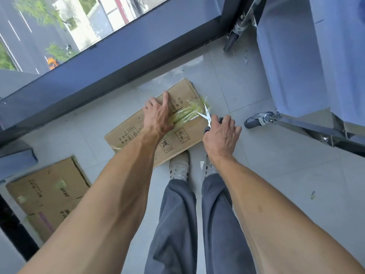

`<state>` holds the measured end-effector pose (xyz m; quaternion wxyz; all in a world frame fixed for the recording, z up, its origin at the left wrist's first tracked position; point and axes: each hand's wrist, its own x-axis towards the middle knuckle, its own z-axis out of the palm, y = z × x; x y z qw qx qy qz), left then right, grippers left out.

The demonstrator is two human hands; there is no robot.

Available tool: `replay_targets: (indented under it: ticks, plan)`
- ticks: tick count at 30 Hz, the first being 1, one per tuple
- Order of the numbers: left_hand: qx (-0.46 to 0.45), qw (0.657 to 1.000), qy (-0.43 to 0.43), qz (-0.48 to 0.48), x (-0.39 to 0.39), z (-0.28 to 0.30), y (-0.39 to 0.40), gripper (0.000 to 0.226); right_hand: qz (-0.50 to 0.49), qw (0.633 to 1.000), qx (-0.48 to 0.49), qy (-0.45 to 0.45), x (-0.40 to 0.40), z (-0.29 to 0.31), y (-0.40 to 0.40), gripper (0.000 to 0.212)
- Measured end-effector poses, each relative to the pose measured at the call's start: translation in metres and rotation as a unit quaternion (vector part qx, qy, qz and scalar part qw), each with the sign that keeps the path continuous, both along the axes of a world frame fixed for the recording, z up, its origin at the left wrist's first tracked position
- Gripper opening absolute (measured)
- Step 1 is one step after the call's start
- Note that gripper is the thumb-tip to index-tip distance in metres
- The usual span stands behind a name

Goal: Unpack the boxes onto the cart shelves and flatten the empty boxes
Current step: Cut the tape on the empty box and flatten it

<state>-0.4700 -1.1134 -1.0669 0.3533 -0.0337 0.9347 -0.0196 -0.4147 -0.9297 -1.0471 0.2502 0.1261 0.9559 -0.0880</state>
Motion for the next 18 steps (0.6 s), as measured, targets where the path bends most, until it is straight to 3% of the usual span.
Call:
replay_targets:
  ticks: [7, 12, 18]
  plan:
    - [0.044, 0.999, -0.016, 0.017, -0.004, 0.012, -0.005, 0.105, 0.010, 1.000, 0.009, 0.010, -0.002, 0.006, -0.004, 0.018]
    - [0.094, 0.994, -0.021, 0.043, -0.003, 0.021, -0.009, 0.079, -0.002, 1.000, 0.013, 0.019, -0.005, 0.014, -0.015, 0.023]
    - [0.091, 0.995, -0.012, 0.049, 0.000, 0.013, -0.013, 0.079, 0.012, 1.000, 0.003, 0.024, -0.027, 0.002, -0.028, 0.028]
